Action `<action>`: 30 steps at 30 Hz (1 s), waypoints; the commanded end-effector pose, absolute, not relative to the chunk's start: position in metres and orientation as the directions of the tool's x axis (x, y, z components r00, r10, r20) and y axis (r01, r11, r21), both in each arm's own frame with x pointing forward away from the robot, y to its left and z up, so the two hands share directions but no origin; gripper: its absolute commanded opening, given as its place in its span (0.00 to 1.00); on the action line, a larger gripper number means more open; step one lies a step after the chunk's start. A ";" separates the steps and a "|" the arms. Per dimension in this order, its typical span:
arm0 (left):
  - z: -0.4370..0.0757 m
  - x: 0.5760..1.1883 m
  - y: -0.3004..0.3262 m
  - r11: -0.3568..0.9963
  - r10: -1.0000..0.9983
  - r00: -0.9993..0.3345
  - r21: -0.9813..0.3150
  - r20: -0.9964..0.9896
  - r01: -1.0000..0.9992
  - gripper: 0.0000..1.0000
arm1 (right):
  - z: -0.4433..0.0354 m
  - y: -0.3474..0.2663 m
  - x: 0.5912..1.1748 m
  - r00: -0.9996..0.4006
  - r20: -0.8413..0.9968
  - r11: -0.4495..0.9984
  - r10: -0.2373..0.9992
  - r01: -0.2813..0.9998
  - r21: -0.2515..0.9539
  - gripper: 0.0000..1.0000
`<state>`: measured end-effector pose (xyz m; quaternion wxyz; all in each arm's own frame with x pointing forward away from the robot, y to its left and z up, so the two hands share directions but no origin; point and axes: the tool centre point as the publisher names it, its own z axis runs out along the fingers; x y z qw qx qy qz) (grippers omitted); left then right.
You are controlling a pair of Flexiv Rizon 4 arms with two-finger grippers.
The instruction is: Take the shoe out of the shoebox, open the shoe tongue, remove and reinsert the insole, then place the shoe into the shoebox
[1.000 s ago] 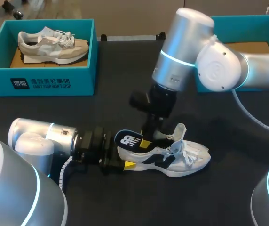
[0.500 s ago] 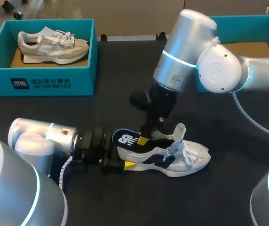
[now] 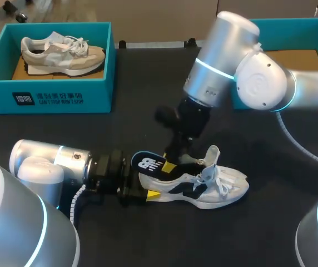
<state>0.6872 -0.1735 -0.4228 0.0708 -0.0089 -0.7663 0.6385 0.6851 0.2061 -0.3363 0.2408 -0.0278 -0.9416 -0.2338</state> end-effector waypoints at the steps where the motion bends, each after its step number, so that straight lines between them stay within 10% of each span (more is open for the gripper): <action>1: -0.423 0.688 -0.174 0.188 0.103 -0.990 -0.979 0.098 -0.077 0.00 | -0.342 0.201 0.684 -0.878 0.475 0.876 -0.055 0.186 0.446 0.34; 30: -0.423 0.688 -0.174 0.188 0.103 -0.990 -0.979 0.098 -0.077 0.00 | -0.343 0.213 0.679 -0.853 0.522 0.855 0.008 0.277 0.439 0.28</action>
